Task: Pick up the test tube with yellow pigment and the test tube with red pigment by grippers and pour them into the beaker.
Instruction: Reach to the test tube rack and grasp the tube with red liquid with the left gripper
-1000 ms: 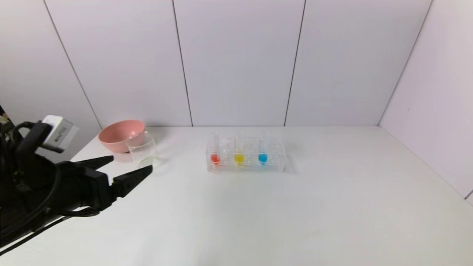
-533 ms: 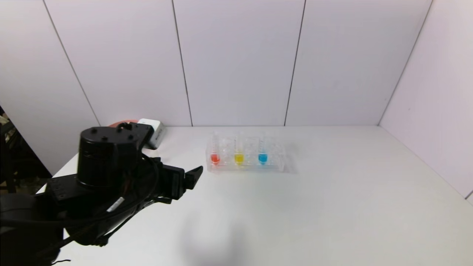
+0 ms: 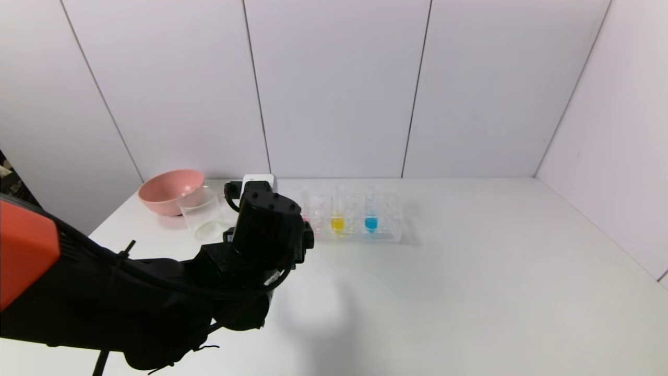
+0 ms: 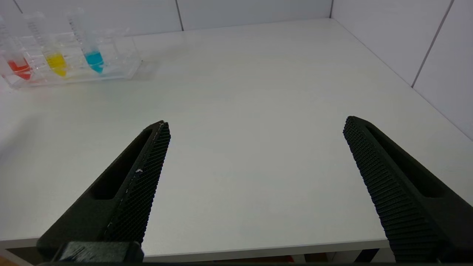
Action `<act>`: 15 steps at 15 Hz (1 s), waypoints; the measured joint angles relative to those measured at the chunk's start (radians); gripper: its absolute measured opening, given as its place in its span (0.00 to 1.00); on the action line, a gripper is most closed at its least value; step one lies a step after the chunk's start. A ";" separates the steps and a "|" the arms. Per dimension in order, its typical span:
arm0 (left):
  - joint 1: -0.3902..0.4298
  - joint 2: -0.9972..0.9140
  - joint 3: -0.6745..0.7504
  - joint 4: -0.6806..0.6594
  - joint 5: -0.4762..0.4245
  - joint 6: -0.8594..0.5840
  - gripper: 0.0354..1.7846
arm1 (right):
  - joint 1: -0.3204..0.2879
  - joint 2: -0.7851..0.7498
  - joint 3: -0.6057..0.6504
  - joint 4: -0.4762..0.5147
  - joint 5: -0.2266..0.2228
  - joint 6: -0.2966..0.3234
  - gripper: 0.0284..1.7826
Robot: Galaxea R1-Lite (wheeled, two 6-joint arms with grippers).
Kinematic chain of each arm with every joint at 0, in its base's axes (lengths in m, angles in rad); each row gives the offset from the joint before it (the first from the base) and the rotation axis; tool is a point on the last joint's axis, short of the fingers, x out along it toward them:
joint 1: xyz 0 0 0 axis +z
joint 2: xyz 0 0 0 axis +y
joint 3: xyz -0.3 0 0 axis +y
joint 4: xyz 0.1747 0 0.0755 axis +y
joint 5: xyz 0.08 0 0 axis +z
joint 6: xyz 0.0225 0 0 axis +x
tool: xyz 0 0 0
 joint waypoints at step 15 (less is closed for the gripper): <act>0.043 0.252 -0.143 -0.196 0.002 0.103 0.99 | 0.000 0.000 0.000 0.000 0.000 0.000 0.96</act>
